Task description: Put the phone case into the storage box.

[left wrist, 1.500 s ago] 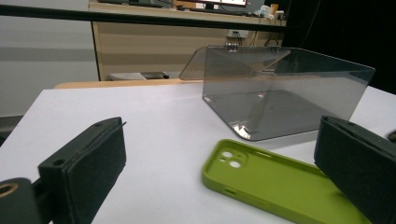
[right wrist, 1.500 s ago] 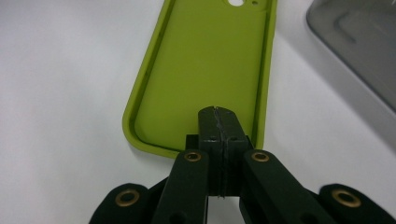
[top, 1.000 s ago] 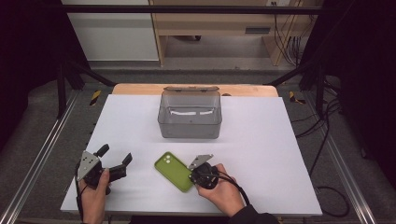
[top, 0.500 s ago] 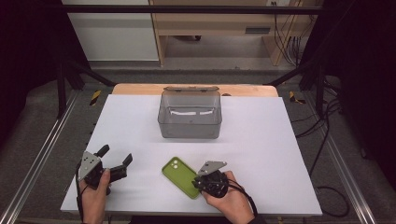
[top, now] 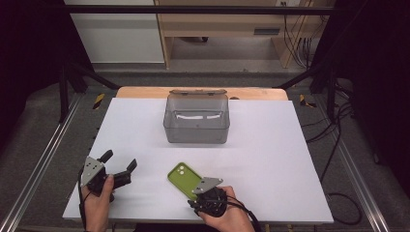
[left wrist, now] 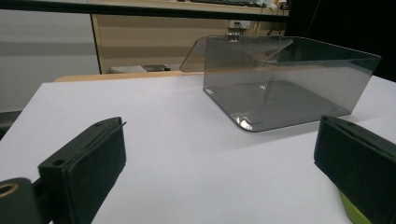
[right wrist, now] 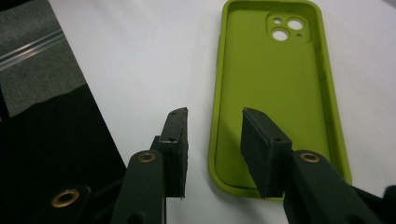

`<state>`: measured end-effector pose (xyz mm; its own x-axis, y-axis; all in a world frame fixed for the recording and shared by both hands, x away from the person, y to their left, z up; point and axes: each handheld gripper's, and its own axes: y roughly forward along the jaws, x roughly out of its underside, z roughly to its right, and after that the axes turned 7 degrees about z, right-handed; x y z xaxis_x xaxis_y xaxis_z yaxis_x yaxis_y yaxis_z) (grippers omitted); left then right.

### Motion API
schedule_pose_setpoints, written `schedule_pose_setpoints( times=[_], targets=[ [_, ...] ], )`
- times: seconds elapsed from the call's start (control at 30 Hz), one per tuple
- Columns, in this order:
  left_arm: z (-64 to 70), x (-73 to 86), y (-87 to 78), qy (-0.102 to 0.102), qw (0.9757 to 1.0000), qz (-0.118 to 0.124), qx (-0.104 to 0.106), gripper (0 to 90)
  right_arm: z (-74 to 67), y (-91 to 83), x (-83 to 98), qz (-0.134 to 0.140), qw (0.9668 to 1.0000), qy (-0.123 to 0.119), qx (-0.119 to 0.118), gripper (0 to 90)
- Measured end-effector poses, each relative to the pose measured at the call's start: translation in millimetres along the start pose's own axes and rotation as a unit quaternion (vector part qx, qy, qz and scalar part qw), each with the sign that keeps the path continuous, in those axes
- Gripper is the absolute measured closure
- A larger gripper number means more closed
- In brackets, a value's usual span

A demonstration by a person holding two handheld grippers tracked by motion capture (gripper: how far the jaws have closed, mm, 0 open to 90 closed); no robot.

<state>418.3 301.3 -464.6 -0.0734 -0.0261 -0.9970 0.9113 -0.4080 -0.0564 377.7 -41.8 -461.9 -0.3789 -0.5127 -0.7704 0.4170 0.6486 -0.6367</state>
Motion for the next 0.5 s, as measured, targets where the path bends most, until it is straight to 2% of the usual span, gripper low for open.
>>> schedule_pose_setpoints(
  times=[0.13, 0.5],
  targets=[
    [0.3, 0.1, 0.2, 0.001, 1.0000, -0.001, 0.001, 2.1, -1.0, 0.8, 1.9, -0.004, 0.9999, -0.004, 0.009, 63.0],
    [0.0, 0.1, 0.3, 0.000, 1.0000, -0.001, 0.002, 2.1, -5.2, 3.5, 6.1, -0.012, 0.9999, -0.009, 0.009, 69.2]
  ],
)
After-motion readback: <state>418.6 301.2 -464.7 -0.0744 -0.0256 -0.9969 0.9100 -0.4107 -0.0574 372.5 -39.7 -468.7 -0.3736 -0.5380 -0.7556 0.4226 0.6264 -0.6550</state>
